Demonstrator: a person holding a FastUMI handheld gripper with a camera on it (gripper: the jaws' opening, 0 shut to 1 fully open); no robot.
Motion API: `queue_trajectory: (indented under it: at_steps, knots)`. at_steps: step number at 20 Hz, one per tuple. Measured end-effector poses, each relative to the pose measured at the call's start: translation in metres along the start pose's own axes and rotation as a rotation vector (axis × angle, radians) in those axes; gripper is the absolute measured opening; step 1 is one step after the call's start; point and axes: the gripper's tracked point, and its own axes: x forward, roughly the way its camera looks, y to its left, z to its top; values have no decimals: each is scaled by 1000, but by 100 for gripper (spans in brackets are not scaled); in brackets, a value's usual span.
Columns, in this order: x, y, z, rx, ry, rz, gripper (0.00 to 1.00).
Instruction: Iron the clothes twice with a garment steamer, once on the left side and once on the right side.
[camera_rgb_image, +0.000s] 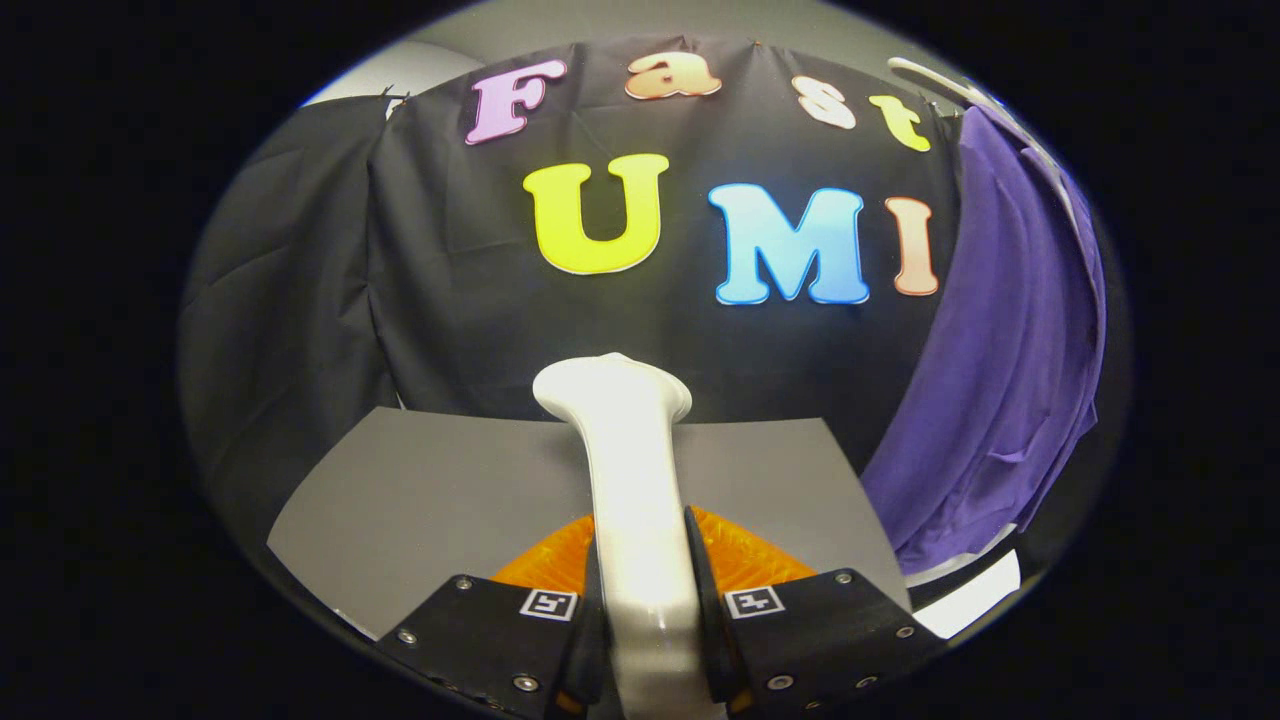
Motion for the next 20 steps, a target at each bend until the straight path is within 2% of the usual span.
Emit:
queue_trajectory:
  at_steps: [2, 7, 12, 20]
  knots:
    - [-27, -14, 10, -6, -46, -7, 39]
    - [-94, -64, 30, -90, -165, -113, 39]
    - [-146, -98, 34, -113, -210, -138, 39]
    - [-215, -164, 38, -60, -272, -162, 39]
